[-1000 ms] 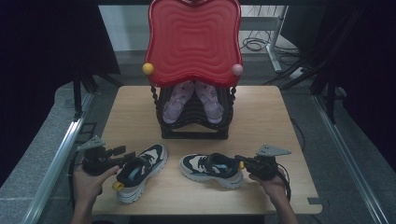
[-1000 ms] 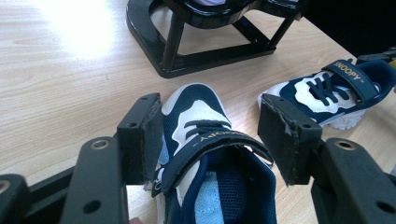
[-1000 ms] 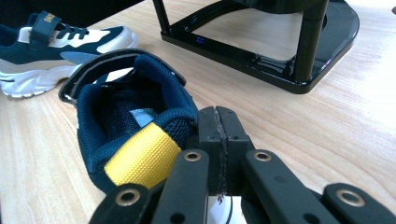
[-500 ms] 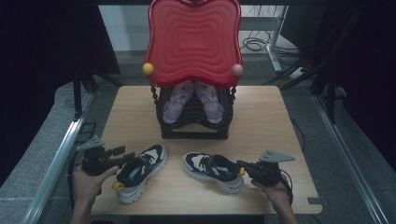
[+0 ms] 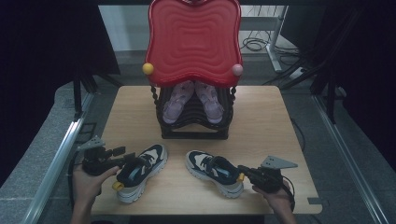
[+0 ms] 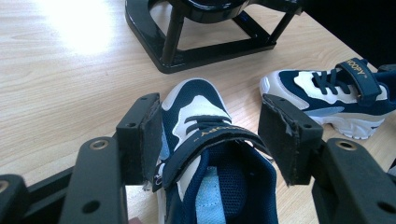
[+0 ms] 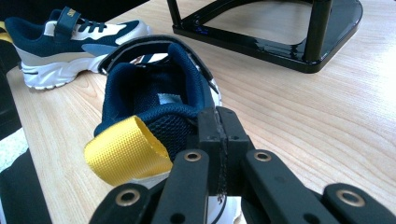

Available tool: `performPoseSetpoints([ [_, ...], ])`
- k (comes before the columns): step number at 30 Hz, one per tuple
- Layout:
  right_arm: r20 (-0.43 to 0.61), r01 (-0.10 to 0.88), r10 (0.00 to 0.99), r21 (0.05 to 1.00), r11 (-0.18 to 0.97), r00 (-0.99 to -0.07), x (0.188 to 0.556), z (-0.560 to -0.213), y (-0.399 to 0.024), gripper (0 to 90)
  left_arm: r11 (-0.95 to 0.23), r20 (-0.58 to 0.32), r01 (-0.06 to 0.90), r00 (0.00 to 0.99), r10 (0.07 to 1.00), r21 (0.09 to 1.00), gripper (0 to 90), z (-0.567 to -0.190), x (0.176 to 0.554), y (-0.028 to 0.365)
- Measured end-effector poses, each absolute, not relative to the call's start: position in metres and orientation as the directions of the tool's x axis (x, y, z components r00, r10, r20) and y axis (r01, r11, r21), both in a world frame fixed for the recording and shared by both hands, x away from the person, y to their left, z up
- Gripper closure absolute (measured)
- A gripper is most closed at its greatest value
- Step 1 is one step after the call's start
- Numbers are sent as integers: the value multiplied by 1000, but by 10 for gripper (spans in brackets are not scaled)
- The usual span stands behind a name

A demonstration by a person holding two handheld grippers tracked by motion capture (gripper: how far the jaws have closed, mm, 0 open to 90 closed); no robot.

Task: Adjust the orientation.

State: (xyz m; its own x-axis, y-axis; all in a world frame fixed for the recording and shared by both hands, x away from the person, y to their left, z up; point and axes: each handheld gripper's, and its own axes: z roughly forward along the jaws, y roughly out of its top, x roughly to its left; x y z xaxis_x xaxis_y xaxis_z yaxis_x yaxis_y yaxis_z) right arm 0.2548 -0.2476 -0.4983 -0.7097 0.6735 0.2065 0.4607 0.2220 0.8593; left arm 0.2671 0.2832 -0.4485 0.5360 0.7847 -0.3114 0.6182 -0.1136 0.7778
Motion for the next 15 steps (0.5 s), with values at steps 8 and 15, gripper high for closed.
performPoseSetpoints([
  [8, 189, 456, 682, 859, 234, -707, 247, -498, -246, 894, -115, -311, 619, 537, 784, 777, 402, -448, 267, 283],
  [15, 161, 447, 684, 855, 263, -711, 241, -496, -244, 895, -115, -312, 621, 535, 785, 776, 402, -449, 267, 285],
])
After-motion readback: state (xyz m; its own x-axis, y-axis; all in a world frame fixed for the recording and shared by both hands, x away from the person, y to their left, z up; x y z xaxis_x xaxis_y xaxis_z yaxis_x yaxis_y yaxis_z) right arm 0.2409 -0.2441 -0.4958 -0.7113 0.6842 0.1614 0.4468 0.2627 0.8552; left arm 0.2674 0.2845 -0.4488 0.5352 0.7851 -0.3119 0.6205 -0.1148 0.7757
